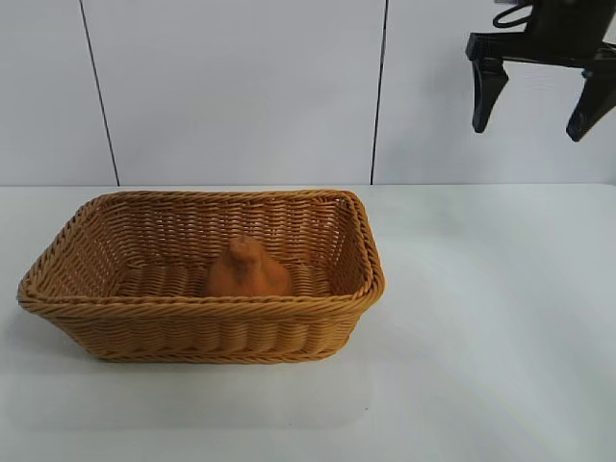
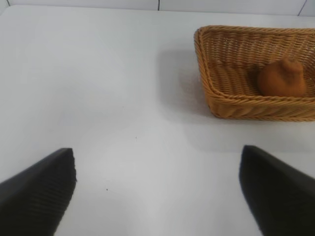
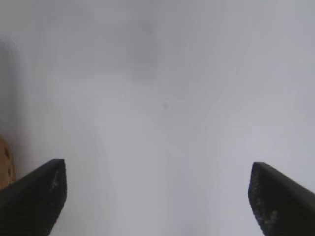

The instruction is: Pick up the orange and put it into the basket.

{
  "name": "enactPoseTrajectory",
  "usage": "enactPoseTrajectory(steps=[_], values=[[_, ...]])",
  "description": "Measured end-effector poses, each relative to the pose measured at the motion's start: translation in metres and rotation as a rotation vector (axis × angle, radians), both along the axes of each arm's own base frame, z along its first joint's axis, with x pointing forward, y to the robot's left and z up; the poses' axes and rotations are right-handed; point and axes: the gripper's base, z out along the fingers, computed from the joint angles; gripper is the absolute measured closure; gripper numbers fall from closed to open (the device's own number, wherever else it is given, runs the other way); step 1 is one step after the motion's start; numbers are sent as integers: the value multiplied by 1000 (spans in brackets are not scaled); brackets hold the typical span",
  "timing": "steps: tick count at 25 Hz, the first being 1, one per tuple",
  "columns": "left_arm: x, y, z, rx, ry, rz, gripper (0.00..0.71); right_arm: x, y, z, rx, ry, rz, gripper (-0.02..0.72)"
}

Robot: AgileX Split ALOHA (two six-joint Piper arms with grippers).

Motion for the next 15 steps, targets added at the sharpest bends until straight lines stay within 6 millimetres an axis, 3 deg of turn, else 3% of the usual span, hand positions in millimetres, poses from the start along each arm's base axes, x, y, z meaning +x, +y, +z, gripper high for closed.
enactPoseTrajectory(steps=[8, 15], values=[[0, 0, 0, 0, 0, 0, 70, -101, -12, 6, -3, 25, 4, 10], [0, 0, 0, 0, 0, 0, 70, -169, -20, -3, 17, -161, 5, 10]])
